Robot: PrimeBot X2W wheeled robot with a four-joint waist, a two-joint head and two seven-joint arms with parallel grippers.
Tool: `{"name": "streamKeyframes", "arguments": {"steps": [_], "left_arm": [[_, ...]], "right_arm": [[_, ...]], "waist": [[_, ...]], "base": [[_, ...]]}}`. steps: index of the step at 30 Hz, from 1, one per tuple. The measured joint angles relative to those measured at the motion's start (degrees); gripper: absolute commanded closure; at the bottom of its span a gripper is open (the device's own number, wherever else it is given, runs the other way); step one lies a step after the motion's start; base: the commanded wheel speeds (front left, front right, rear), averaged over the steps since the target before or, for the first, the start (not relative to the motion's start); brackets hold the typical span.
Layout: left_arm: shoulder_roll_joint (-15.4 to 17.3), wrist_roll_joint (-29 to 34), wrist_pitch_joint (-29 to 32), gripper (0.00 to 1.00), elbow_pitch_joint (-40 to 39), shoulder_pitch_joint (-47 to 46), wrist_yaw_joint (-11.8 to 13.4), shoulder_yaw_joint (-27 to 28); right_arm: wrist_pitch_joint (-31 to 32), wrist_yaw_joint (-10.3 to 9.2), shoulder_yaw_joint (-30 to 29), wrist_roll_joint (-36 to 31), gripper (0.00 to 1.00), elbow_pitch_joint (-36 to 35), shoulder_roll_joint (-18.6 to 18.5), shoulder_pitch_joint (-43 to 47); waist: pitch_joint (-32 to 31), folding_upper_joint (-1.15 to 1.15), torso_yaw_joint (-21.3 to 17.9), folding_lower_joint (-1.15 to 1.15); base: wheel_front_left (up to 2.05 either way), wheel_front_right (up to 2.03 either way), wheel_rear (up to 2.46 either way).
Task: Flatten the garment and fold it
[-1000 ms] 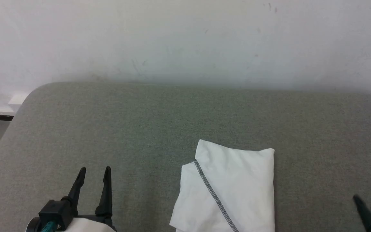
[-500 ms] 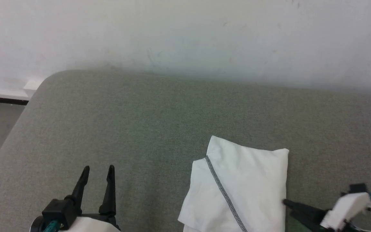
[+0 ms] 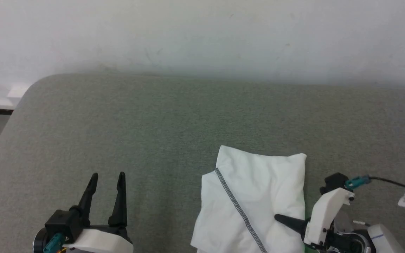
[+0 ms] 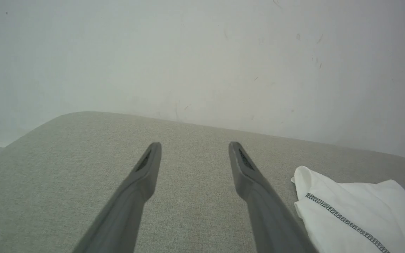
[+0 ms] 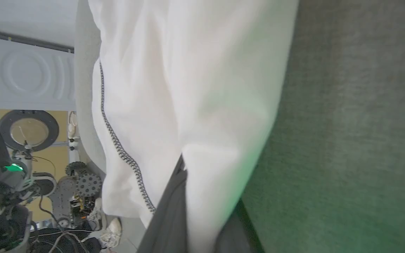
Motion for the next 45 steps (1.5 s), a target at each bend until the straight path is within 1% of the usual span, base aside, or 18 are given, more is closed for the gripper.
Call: {"name": "streamKeyframes", "arguments": {"steps": [1, 4, 8, 12, 15, 18, 22, 28, 33, 37, 39, 40, 41, 42, 45], "left_arm": [[0.0, 0.0, 0.0, 0.0, 0.0, 0.0, 0.0, 0.0], [-0.1, 0.0, 0.0, 0.0, -0.1, 0.0, 0.0, 0.2], [-0.3, -0.3, 0.0, 0.0, -0.4, 0.1, 0.0, 0.3], [-0.4, -0.5, 0.0, 0.0, -1.3, 0.1, 0.0, 0.9], [-0.5, -1.1, 0.0, 0.0, -2.3, -0.2, 0.0, 1.3], [-0.4, -1.3, 0.0, 0.0, -3.2, -1.6, 0.0, 1.4], [0.7, -0.8, 0.0, 0.0, -4.4, -5.2, 0.0, 0.4], [5.2, 0.9, 0.3, 0.0, -5.0, -11.6, -0.1, -2.9], [7.5, 0.9, 1.0, 0.0, -5.6, -16.1, -0.1, -5.1], [8.0, 0.9, 1.2, 0.0, -5.8, -18.4, -0.1, -6.5], [8.1, 0.9, 1.2, 0.0, -5.8, -19.4, -0.1, -7.3], [8.1, 0.9, 1.1, 0.0, -5.7, -19.9, -0.1, -7.6], [8.2, 0.8, 1.1, 0.0, -5.6, -20.2, -0.1, -7.9], [8.2, 0.8, 1.1, 0.0, -5.5, -20.4, -0.1, -8.0], [8.2, 0.4, 0.8, 0.0, -4.8, -20.7, -0.1, -8.0]], "right_arm": [[-0.9, 0.0, 2.4, -1.8, 1.0, -1.4, -1.4, -0.1], [-3.3, 0.01, 10.6, -9.2, 1.0, -5.3, -7.1, -0.9], [-4.9, 0.05, 18.3, -17.5, 1.0, -9.3, -14.8, -2.2], [-5.1, 0.07, 21.1, -21.8, 1.0, -10.9, -20.6, -4.8], [-5.2, 0.08, 21.8, -23.4, 1.0, -10.9, -23.4, -7.4], [-5.2, 0.08, 22.3, -24.6, 1.0, -9.5, -25.4, -10.2], [-7.9, 0.07, 21.2, -25.5, 1.0, -5.1, -27.5, -14.0], [-14.2, 0.08, 18.8, -27.9, 1.0, 4.2, -28.4, -19.7], [-20.3, 0.08, 13.5, -31.4, 1.0, 13.9, -27.8, -24.9], [-25.8, 0.09, 9.2, -34.4, 1.0, 20.7, -26.3, -28.7], [-29.9, 0.09, 6.4, -36.5, 1.0, 23.9, -25.7, -30.4], [-32.4, 0.09, 5.1, -37.5, 0.71, 25.2, -25.4, -31.1], [-34.1, 0.09, 3.6, -38.4, 0.52, 26.8, -25.0, -31.8], [-35.2, 0.08, 2.4, -39.3, 0.0, 28.4, -24.4, -32.5], [-41.7, 0.08, -0.7, -43.3, 0.0, 31.2, -23.6, -32.8]], "waist": [[0.0, 0.0, -0.5, 0.0], [-0.2, 0.0, -2.4, 0.0], [-0.4, 0.0, -5.4, -0.01], [0.0, 0.0, -9.0, -0.01], [0.8, 0.0, -12.1, -0.01], [2.2, 0.0, -15.3, 0.0], [5.3, 0.0, -18.9, 0.0], [11.8, 0.0, -22.5, 0.01], [17.6, 0.0, -24.3, 0.01], [21.8, 0.0, -25.2, 0.01], [23.6, 0.0, -25.5, 0.01], [24.4, 0.0, -25.5, 0.01], [25.2, 0.0, -25.6, 0.01], [25.8, 0.0, -25.6, 0.01], [27.0, 0.0, -25.2, 0.01]], "base": [[0.0, 0.0, 0.0], [0.0, 0.0, 0.0], [0.0, 0.0, 0.0], [0.0, 0.0, 0.0], [0.0, 0.0, 0.0], [0.0, 0.0, 0.0], [0.0, 0.0, 0.0], [0.0, 0.0, 0.0], [0.0, 0.0, 0.0], [0.0, 0.0, 0.0], [0.0, 0.0, 0.0], [0.0, 0.0, 0.0], [0.0, 0.0, 0.0], [0.0, 0.0, 0.0], [0.0, 0.0, 0.0]]}}
